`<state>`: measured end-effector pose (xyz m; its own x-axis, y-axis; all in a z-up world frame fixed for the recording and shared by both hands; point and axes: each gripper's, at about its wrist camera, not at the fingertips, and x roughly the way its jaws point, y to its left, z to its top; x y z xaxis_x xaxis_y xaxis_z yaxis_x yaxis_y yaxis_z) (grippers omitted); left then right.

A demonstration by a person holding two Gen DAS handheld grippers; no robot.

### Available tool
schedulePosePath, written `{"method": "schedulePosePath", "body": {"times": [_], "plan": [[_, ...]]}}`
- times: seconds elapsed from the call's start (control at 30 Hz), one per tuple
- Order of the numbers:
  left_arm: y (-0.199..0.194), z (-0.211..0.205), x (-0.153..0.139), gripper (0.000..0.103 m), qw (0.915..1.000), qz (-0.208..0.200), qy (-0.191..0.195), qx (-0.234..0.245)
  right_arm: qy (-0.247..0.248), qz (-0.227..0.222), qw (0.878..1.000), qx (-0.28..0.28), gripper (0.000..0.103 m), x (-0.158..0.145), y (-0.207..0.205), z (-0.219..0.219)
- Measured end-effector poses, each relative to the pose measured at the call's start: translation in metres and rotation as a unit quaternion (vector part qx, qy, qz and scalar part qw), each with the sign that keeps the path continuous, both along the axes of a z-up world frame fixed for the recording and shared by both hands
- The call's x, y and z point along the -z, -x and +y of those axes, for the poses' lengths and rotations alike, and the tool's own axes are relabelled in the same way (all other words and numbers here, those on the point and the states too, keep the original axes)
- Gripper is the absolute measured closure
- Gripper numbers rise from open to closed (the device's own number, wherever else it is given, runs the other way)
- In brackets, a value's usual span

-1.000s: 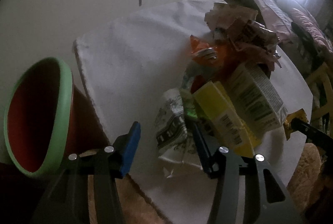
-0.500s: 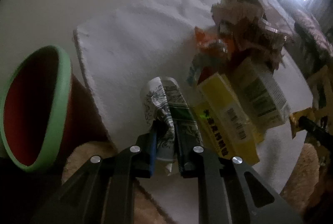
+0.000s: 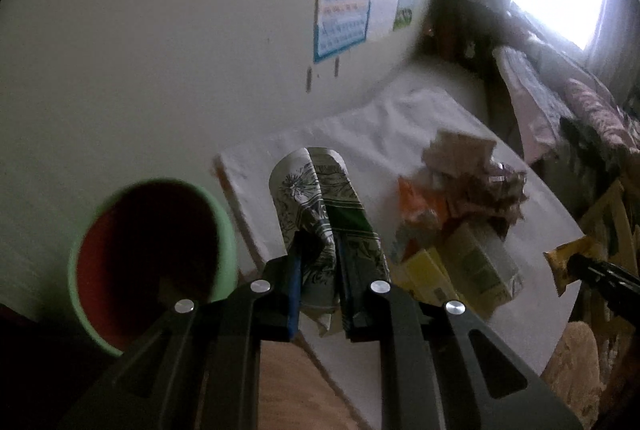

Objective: Collect trash
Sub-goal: 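Move both tools over the green bucket and release paper and foil wrapper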

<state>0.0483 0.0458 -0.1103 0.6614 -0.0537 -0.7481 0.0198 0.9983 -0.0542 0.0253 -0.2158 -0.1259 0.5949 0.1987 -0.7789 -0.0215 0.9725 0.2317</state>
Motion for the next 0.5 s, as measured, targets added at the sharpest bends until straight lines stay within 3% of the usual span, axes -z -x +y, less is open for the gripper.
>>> {"method": "schedulePosePath", "body": {"times": [0.27,0.5], "plan": [[0.008,0.038,-0.011,0.09,0.9993,-0.022,0.007,-0.03,0.002,0.0,0.997,-0.083,0.07,-0.007,-0.021,0.076],[0.011,0.099,0.008,0.09,0.9959,-0.007,0.006,-0.09,0.001,0.004,0.988,-0.157,0.07,-0.007,-0.042,0.151]]}}
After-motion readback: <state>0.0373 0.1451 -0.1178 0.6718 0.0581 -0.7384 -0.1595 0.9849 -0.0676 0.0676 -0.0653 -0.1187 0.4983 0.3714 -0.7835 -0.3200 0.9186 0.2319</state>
